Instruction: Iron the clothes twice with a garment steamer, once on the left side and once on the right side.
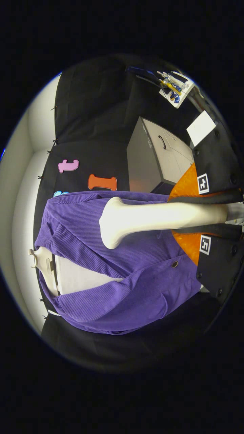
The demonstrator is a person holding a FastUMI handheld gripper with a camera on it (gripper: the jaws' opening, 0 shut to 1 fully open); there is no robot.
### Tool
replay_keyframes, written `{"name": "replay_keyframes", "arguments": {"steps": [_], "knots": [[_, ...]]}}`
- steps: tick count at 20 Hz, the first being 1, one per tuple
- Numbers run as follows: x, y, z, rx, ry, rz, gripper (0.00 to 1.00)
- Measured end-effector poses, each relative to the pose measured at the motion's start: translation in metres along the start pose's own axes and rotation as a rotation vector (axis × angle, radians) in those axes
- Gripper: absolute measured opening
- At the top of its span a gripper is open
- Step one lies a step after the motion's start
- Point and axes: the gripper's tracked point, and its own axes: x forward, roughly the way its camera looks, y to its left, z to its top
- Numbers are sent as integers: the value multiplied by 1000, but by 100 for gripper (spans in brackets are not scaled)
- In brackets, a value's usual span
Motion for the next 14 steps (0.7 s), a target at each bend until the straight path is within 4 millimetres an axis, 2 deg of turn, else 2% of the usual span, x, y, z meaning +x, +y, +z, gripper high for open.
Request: {"name": "replay_keyframes", "arguments": {"steps": [14], "knots": [[14,1,-101,-9,166,-6,31]]}}
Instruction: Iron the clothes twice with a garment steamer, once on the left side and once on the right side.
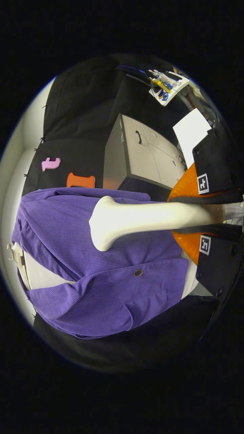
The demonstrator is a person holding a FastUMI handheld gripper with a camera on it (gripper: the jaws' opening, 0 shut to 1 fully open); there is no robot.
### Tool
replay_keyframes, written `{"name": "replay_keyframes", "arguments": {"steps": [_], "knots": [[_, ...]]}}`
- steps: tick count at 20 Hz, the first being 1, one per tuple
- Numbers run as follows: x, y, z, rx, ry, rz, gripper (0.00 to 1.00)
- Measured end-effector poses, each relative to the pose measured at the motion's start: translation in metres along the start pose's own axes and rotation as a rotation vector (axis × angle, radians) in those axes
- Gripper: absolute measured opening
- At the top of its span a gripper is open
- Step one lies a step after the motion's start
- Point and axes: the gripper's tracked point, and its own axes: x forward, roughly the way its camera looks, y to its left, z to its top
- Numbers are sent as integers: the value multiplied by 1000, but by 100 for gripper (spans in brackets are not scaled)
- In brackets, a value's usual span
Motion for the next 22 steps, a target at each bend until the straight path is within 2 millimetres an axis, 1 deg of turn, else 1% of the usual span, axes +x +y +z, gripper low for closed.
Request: {"name": "replay_keyframes", "arguments": {"steps": [4,10,16,19,22], "knots": [[5,1,-21,-15,33,-6,31],[11,3,-60,-24,101,-9,31],[12,4,-92,-20,167,-9,31],[11,5,-102,-15,185,-12,31],[5,2,-103,-6,190,-15,31]]}}
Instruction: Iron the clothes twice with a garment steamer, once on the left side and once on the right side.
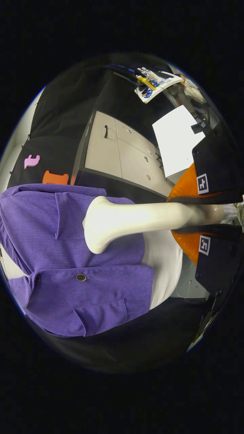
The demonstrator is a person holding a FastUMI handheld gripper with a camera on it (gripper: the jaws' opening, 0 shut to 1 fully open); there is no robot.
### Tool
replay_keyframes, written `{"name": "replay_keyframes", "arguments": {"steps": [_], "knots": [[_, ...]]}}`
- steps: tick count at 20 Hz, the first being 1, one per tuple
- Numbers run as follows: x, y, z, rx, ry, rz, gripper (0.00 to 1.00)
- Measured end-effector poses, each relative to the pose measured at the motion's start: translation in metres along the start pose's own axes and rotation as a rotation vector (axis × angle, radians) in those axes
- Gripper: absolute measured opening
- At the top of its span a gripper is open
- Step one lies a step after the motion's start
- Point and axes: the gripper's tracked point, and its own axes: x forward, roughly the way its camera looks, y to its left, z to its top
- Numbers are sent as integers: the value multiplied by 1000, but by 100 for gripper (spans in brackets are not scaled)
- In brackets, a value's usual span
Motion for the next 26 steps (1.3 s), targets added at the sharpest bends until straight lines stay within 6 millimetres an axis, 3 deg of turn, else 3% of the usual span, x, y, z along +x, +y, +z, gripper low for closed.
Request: {"name": "replay_keyframes", "arguments": {"steps": [3,7,17,26], "knots": [[-12,-3,6,11,-11,2,31],[-37,-4,35,29,-70,12,31],[-114,13,157,37,-316,29,31],[-176,59,241,20,-481,95,30]]}}
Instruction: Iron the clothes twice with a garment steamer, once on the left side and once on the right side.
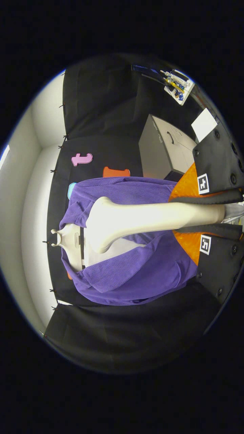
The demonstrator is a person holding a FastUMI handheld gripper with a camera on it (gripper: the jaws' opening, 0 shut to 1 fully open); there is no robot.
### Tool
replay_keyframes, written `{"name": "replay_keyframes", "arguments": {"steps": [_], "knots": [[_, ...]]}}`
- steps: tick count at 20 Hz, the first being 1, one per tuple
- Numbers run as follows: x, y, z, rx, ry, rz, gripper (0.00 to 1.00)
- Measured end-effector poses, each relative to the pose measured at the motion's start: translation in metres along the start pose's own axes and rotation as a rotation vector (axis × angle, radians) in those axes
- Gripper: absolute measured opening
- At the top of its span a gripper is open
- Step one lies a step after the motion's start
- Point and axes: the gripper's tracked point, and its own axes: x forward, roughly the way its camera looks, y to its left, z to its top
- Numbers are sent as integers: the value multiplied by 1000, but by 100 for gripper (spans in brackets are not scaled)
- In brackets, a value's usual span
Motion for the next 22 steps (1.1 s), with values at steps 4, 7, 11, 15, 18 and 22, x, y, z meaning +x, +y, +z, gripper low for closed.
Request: {"name": "replay_keyframes", "arguments": {"steps": [4,7,11,15,18,22], "knots": [[2,20,22,0,-33,16,30],[4,34,37,-30,-58,23,30],[8,58,52,-27,-77,40,30],[13,79,59,-38,-76,54,30],[20,95,63,-70,-82,64,30],[32,110,53,-94,-61,71,30]]}}
